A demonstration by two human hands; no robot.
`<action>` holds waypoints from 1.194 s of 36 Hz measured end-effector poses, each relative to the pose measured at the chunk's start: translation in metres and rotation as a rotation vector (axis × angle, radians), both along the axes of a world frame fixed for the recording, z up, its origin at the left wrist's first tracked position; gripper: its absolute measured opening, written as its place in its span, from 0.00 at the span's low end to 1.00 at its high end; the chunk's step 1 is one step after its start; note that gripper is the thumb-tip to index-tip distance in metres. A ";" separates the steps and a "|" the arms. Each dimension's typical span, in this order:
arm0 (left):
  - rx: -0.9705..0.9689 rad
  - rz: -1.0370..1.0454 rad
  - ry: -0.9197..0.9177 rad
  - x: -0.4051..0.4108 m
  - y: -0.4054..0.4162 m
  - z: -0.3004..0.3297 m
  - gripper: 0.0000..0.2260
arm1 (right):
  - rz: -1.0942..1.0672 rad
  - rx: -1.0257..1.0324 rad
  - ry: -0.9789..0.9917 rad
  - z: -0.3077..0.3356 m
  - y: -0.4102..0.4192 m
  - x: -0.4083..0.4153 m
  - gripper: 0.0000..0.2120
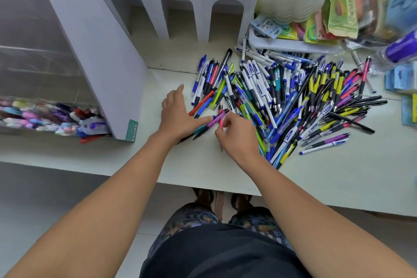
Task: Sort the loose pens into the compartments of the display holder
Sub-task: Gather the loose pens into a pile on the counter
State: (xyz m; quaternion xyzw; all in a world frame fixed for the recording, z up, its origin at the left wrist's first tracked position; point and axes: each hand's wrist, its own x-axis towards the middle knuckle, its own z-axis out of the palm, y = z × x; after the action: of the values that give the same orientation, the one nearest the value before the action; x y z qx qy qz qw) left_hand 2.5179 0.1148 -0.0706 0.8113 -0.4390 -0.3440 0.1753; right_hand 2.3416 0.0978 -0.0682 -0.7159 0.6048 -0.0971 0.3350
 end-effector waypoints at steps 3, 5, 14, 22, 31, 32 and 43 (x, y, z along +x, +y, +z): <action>0.021 -0.077 -0.076 -0.006 -0.022 -0.004 0.62 | 0.006 0.005 -0.001 0.000 0.001 -0.001 0.04; 0.035 -0.069 -0.078 -0.012 -0.039 -0.006 0.62 | -0.013 0.021 -0.001 -0.001 0.001 -0.004 0.04; -0.007 0.159 0.346 -0.078 -0.077 -0.007 0.30 | -0.134 -0.017 -0.114 -0.008 0.007 -0.015 0.05; 0.098 -0.119 0.233 -0.032 -0.043 0.015 0.32 | -0.106 0.025 -0.153 -0.012 0.011 -0.015 0.06; 0.243 -0.188 -0.217 -0.059 0.014 0.000 0.56 | -0.233 0.045 -0.234 -0.011 -0.006 -0.036 0.04; 0.233 -0.169 -0.223 -0.067 0.011 -0.002 0.53 | -0.229 0.048 -0.237 -0.011 -0.006 -0.037 0.05; 0.268 -0.190 -0.277 -0.084 -0.028 0.004 0.15 | -0.133 0.026 -0.197 -0.007 0.005 -0.053 0.03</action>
State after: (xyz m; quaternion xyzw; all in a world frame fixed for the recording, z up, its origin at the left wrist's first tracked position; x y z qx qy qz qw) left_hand 2.4340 0.0869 -0.0664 0.8219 -0.4837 -0.2995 -0.0292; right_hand 2.2881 0.1025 -0.0757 -0.6570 0.6163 -0.1812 0.3947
